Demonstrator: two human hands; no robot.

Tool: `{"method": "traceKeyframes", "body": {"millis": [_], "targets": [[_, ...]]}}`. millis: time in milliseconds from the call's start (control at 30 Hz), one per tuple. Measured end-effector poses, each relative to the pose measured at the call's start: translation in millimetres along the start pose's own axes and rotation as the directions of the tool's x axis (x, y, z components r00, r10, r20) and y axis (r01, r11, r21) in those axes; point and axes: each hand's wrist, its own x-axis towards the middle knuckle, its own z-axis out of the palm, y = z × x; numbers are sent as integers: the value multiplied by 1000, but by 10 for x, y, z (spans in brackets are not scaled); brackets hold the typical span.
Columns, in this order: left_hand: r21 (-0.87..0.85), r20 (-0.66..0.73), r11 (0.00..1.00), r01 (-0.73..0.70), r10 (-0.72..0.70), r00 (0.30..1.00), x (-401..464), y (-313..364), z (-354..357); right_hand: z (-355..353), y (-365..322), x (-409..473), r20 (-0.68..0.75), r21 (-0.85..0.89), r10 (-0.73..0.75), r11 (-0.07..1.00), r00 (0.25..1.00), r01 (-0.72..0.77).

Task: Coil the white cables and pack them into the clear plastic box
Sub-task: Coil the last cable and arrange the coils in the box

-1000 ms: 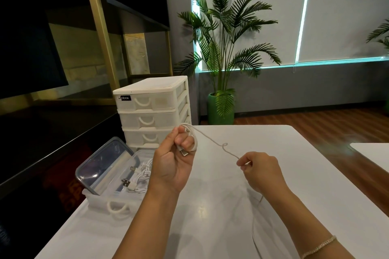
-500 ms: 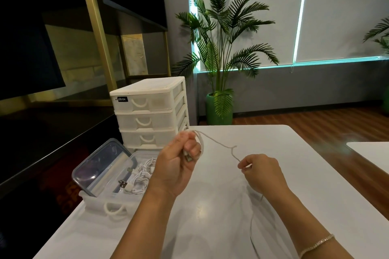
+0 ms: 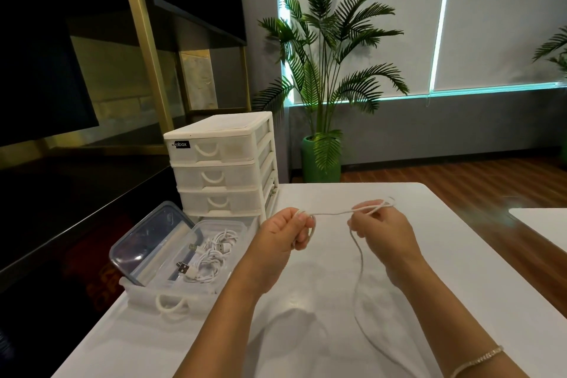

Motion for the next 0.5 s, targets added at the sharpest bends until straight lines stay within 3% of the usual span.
{"method": "traceKeyframes", "body": {"millis": [133,267,400,500], "targets": [[331,44,944,9,-25,999,-2,-78,2,-24,-10,75,-37,210,217,956,975,-205],[581,107,814,-19,-53,993,-12,-110,48,-7,45,106,-100,268,287,930,953,-252],[685,115,727,-43,-50,992,5,-143,37,-32,29,104,-138,233,282,941,949,-246],[728,84,685,-43,-27,996,29,-180,12,-24,16,38,-207,122,143,985,968,-119]]}}
